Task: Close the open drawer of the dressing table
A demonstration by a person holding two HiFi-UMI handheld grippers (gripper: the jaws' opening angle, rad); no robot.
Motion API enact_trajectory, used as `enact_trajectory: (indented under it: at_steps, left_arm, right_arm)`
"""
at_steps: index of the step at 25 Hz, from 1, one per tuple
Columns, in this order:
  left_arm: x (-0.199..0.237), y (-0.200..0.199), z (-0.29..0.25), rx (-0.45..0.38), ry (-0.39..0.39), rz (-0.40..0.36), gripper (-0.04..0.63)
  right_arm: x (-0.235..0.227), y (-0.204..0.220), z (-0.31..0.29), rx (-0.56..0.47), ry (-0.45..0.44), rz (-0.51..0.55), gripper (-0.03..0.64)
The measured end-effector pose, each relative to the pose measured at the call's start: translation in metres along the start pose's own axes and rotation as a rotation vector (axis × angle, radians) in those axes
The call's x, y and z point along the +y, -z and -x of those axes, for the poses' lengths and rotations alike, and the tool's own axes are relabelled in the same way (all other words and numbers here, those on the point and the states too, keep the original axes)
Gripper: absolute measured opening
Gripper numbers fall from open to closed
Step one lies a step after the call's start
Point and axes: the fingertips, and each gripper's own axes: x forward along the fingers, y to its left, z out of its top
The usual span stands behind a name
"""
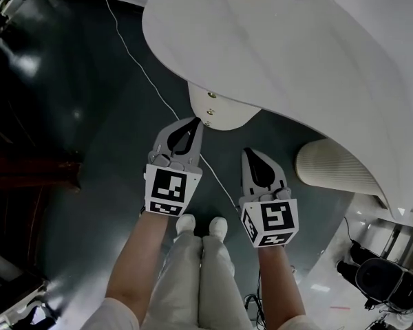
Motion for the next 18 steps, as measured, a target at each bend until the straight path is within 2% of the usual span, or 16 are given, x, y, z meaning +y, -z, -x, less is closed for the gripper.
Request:
enact_trajectory:
  at_steps: [9,18]
  left_arm:
    - [-0.006,-0.046,0.040,-0.040,-0.001,-0.030,0.017]
    - [0.001,-0.114,0.080,-0.090,-0.016,-0.080,0.017]
  right_arm:
    - [0.003,-0.048,0.028,-0.052,-0.002,0.046,-0.003]
    - [0.009,-0.110,0.071,-0.091,0.001,0.093,-0.003]
